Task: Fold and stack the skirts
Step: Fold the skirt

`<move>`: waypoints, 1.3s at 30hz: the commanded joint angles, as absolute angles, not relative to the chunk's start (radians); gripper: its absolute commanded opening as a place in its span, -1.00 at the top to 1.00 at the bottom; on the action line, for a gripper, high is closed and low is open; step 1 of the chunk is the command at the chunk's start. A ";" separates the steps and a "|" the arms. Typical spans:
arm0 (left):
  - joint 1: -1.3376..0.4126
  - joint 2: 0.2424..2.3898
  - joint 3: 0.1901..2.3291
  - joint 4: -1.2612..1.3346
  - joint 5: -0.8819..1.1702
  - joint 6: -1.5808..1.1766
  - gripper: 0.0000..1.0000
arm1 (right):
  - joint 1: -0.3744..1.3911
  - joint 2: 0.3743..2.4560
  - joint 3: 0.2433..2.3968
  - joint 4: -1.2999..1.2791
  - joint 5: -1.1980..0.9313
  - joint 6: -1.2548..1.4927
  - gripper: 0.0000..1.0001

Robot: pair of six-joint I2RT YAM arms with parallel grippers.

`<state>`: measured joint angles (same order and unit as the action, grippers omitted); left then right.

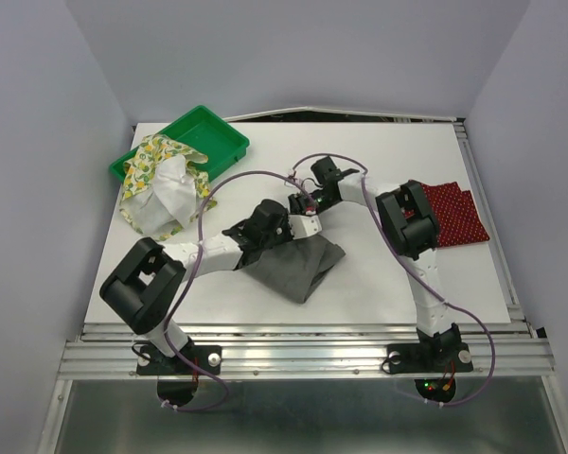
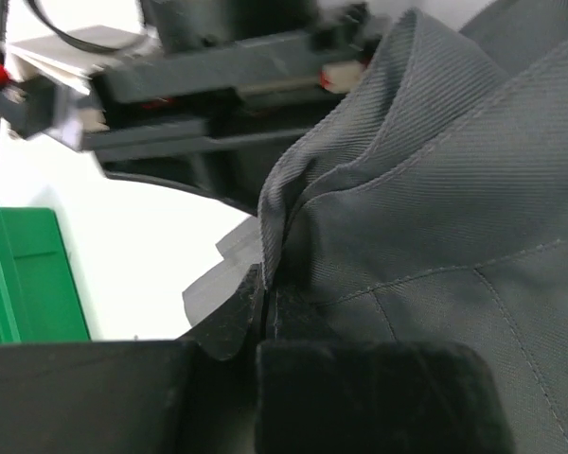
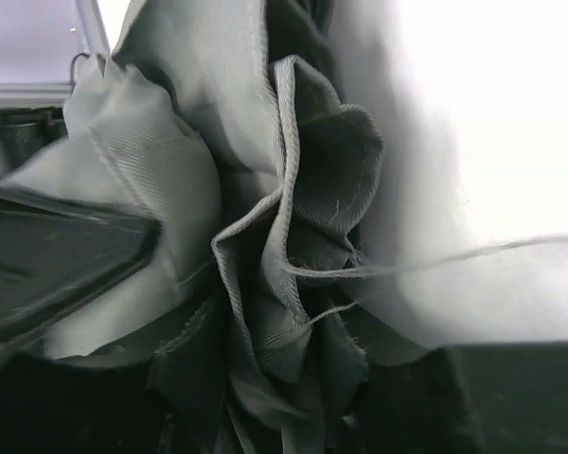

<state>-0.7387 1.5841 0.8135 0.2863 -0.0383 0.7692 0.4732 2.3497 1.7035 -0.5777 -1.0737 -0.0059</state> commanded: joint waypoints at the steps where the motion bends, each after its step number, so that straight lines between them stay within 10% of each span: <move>1: -0.753 1.549 0.764 0.325 -0.019 0.772 1.00 | 0.477 2.342 1.828 -0.583 -0.961 0.046 0.08; 8: -0.795 1.479 0.732 0.250 0.024 0.747 1.00 | 0.437 2.362 2.034 -0.612 -0.908 0.112 -0.11; 21: -0.776 1.451 0.882 0.111 0.021 0.712 1.00 | 0.420 2.375 1.875 -0.673 -0.802 0.012 0.74; 39: -0.733 1.710 0.934 0.262 0.011 0.698 1.00 | 0.517 2.428 1.821 -0.692 -0.916 -0.003 0.74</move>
<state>-0.7437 1.6680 0.8928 0.1780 0.0162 0.7162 0.5182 2.3989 1.8297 -0.6804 -0.9245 0.0181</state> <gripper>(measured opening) 0.040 0.128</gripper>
